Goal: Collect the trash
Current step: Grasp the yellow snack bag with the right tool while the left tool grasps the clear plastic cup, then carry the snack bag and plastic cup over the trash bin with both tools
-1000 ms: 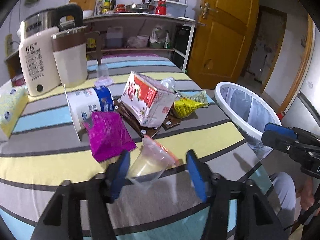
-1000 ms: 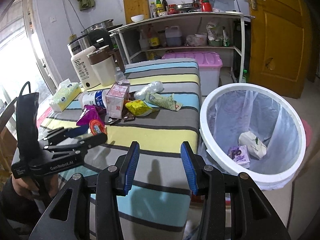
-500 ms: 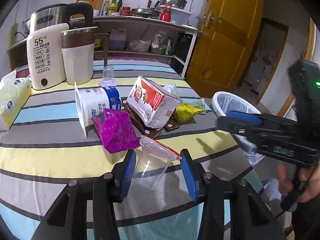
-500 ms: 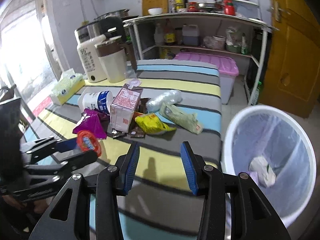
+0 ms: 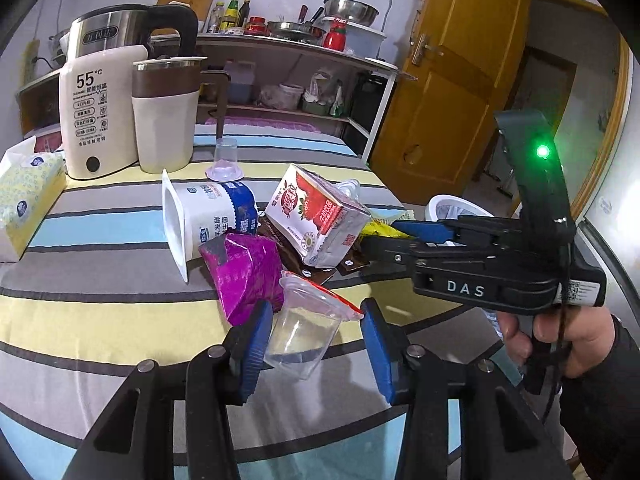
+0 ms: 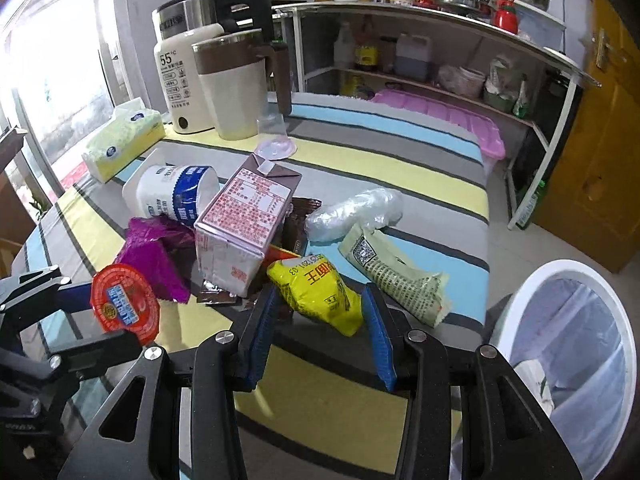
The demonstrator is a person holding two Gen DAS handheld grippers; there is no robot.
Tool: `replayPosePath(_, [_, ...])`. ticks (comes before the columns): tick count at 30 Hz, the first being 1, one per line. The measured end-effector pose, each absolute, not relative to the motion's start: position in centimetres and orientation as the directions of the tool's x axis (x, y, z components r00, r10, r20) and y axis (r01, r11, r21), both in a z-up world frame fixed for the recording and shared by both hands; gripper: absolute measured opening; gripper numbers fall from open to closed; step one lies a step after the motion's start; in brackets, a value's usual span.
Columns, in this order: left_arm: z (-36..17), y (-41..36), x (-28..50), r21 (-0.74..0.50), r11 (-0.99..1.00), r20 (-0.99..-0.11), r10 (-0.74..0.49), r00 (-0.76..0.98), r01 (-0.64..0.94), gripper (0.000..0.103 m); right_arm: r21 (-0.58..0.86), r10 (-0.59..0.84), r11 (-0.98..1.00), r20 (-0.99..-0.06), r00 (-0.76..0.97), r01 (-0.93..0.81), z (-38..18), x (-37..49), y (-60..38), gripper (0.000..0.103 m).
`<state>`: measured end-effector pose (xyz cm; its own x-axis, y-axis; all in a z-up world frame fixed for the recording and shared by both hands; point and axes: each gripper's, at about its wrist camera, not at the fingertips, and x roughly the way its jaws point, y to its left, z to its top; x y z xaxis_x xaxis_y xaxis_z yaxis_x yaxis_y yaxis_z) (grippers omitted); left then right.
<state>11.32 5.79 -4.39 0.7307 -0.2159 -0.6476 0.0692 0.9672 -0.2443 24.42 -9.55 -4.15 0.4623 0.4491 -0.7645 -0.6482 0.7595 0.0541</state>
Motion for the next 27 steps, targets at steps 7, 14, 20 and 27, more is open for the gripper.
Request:
replayPosePath(7, [-4.5, 5.8, 11.5, -0.247, 0.966, -0.650, -0.219, 0.728, 0.070, 0.046, 0.077, 0.469, 0.752, -0.762, 0.448, -0.655, -4.1, 24.2, -9.4, 0.024])
replayPosePath(14, [-4.1, 5.2, 11.0, -0.240, 0.968, -0.646, -0.214, 0.733, 0.072, 0.046, 0.121, 0.485, 0.774, -0.744, 0.459, -0.622, -3.5, 22.8, -11.0, 0.022])
replayPosePath(20, [-3.7, 4.4, 10.7, -0.231, 0.970, -0.643, -0.210, 0.737, 0.076, 0.046, 0.165, 0.499, 0.800, -0.716, 0.487, -0.576, -2.4, 20.8, -13.8, 0.022])
replayPosePath(27, [-2.8, 2.8, 10.0, -0.221, 0.970, -0.633, -0.218, 0.743, 0.096, 0.046, 0.194, 0.507, 0.819, -0.685, 0.523, -0.540, -0.9, 17.9, -16.8, 0.022])
